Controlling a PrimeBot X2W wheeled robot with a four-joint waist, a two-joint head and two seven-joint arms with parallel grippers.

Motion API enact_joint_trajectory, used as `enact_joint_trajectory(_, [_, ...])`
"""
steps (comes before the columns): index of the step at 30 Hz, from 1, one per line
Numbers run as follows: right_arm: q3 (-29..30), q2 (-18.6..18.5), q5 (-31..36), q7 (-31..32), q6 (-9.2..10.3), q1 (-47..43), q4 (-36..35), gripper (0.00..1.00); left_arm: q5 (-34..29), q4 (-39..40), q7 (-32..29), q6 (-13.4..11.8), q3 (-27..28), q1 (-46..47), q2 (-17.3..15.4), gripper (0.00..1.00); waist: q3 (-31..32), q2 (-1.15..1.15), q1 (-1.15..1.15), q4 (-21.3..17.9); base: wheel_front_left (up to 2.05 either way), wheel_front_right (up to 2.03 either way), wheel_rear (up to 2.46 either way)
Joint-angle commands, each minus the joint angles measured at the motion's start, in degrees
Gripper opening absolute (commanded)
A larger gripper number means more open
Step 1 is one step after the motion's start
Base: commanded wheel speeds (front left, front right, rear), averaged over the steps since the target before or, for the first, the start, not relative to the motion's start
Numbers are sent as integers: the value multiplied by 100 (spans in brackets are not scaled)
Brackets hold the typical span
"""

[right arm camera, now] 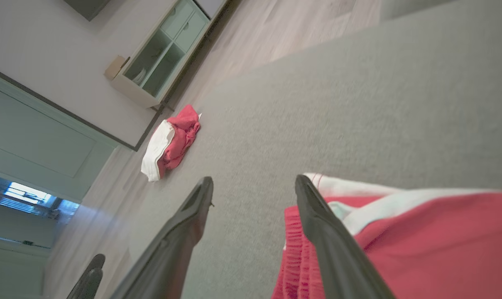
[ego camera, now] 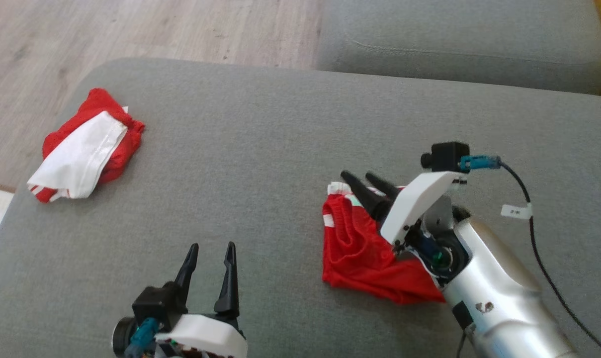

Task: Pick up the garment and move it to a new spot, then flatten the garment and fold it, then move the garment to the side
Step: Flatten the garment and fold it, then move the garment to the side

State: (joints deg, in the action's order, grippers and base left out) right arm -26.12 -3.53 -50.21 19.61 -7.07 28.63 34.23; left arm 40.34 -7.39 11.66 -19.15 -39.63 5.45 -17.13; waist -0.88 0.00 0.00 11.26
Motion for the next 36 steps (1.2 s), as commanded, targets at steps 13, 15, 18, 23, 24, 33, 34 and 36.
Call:
enact_joint_trajectory(13, [948,-43,2649,-1364,-42,-699,-1022,100,-127,297,99,-134,259,269,-265,100,281,0,0,-551,0,0,0])
enact_joint_trajectory(15, [1176,-61,2922,-1495,-42,-1052,-1332,100,-154,304,123,-155,279,242,-304,100,300,0,0,-608,0,0,0])
enact_joint_trajectory(18, [1509,-55,3363,-1676,-42,-1602,-1775,100,-168,284,170,-183,326,142,-349,100,332,0,0,-678,0,0,0])
enact_joint_trajectory(23, [1944,24,3842,-1972,-42,-2419,-2414,100,-191,227,241,-213,406,-99,-422,100,385,0,0,-742,0,0,0])
enact_joint_trajectory(24, [2008,36,3948,-2038,-42,-2547,-2535,100,-212,230,251,-218,411,-142,-439,100,397,0,0,-745,0,0,0])
enact_joint_trajectory(33, [2269,63,3911,-2342,-42,-3352,-3168,100,-170,310,305,-224,587,-561,-503,100,487,0,0,-718,0,0,0])
enact_joint_trajectory(34, [2282,64,3898,-2347,-42,-3400,-3179,100,-162,309,308,-219,609,-587,-502,100,491,0,0,-719,0,0,0])
enact_joint_trajectory(36, [2305,64,3860,-2374,-42,-3470,-3176,100,-156,303,313,-202,646,-621,-498,100,493,0,0,-721,0,0,0])
